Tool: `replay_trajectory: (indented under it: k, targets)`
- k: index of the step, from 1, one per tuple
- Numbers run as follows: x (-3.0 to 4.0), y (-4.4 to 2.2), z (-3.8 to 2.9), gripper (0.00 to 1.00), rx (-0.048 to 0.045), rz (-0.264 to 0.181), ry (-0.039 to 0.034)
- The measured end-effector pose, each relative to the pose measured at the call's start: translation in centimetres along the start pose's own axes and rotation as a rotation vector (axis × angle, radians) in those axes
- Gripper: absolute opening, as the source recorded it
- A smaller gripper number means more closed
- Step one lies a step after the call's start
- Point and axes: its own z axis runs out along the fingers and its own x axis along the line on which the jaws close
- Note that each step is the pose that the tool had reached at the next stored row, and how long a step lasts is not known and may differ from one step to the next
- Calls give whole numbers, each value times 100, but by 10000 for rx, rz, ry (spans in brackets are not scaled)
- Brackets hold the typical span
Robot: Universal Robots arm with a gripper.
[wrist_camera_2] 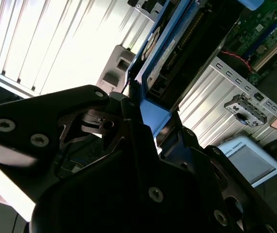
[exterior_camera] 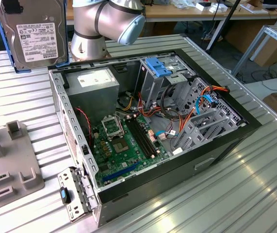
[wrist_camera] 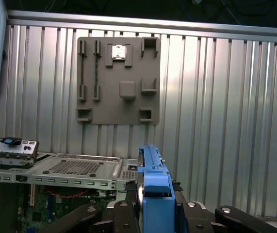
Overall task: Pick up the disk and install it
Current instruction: 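Pick up the disk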
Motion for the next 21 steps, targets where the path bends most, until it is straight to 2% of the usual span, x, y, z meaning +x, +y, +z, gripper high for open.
replay_trajectory:
  k: [4, 19, 21]
  targets:
    - [5, -79, 0, 37, 0, 0, 0]
    - [7, -120, 0, 37, -1, -2, 1]
    - [14, -238, 0, 37, 0, 1, 0]
